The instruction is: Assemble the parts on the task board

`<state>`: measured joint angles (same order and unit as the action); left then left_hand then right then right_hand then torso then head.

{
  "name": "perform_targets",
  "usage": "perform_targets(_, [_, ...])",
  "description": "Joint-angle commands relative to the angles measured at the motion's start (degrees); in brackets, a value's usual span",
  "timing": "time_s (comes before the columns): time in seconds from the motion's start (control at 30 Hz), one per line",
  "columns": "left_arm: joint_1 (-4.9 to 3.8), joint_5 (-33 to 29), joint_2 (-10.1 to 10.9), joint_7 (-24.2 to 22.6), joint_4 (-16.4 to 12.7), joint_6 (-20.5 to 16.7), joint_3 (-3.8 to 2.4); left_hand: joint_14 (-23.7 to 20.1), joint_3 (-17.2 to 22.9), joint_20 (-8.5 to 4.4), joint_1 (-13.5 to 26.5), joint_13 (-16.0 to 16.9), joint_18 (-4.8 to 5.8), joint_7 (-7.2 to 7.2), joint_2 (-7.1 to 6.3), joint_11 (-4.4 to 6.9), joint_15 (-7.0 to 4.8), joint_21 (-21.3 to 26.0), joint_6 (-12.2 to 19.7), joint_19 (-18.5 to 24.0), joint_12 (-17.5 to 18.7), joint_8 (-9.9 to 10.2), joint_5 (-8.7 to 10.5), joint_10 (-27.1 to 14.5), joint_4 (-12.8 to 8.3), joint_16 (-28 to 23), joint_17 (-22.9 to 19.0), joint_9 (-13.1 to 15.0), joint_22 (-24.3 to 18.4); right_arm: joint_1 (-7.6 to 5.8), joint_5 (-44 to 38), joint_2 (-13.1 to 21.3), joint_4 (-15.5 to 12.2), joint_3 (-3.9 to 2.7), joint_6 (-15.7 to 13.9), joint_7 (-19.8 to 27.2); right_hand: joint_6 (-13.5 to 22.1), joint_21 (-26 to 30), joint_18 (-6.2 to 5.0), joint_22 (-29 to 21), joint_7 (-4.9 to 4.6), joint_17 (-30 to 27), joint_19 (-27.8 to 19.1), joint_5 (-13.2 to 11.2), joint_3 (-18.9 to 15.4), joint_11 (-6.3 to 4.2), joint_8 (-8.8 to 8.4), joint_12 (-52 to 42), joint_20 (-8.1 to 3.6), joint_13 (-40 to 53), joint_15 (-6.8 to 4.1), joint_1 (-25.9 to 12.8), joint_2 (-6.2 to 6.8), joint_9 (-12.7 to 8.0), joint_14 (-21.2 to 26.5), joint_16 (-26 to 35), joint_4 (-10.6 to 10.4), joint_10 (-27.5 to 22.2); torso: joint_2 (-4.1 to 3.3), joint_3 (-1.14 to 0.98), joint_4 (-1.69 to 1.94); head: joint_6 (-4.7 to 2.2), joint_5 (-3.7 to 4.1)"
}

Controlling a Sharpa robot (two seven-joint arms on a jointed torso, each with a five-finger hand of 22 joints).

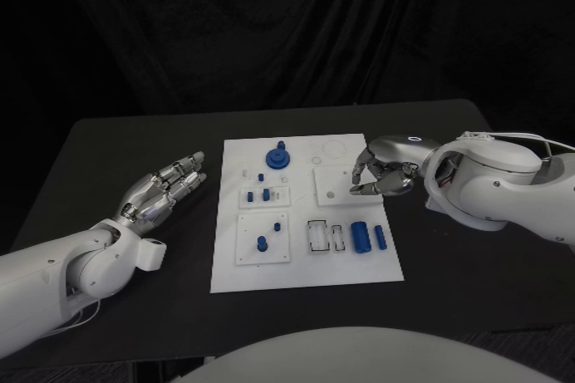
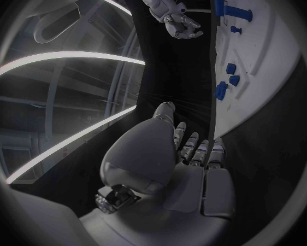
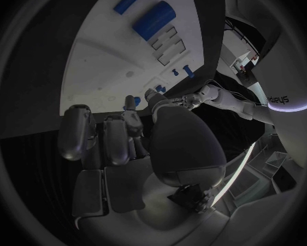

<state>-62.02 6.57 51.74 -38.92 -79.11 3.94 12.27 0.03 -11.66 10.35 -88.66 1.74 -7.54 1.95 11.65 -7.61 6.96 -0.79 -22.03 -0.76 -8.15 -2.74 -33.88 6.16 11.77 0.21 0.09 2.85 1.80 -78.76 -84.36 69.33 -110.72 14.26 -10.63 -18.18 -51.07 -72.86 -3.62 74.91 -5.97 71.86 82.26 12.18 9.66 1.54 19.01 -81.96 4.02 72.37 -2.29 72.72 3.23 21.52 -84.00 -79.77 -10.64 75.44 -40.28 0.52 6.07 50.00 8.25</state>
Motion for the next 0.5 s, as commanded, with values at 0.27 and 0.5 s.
perform_targets(0.27, [0.09, -0.02, 0.05, -4.57, -0.10, 0.21, -0.05, -0.03, 0.00, 0.27, -0.40, 0.00, -0.19, 0.18, 0.04, 0.05, -0.11, 0.20, -0.30, 0.01, -0.21, -0.23, -0.38, 0.19, -0.35, -0.21, -0.09, 0.04, 0.00, 1.88, -7.42, 2.48, -4.56, -0.02, 5.29, -12.55, -2.55, -14.55, 2.95, 14.22, 2.88, 15.86, 6.63, -1.50, -4.77, -2.37, 9.59, -8.04, -1.95, 17.63, -2.05, -13.31, -1.52, 11.51, -5.53, -9.16, -5.94, 14.56, -0.03, -0.04, 0.00, 0.00, 0.95])
perform_targets(0.5, [0.09, -0.02, 0.27, -4.45, -0.31, 0.18, -0.05, -0.03, 0.00, 0.27, -0.40, 0.00, -0.19, 0.18, 0.04, 0.05, -0.11, 0.20, -0.30, 0.01, -0.21, -0.23, -0.38, 0.19, -0.35, -0.21, -0.09, 0.04, 0.00, 3.55, -9.78, 4.45, -7.84, -0.01, 6.20, -16.66, -3.47, -14.83, 2.98, 14.27, 3.24, 15.75, 6.71, -3.68, -4.70, -2.68, 8.97, -8.04, -2.61, 17.63, -2.71, -16.96, -1.15, 13.51, -5.53, -9.15, -6.05, 14.56, -0.02, -0.02, 0.01, 0.00, 1.26])
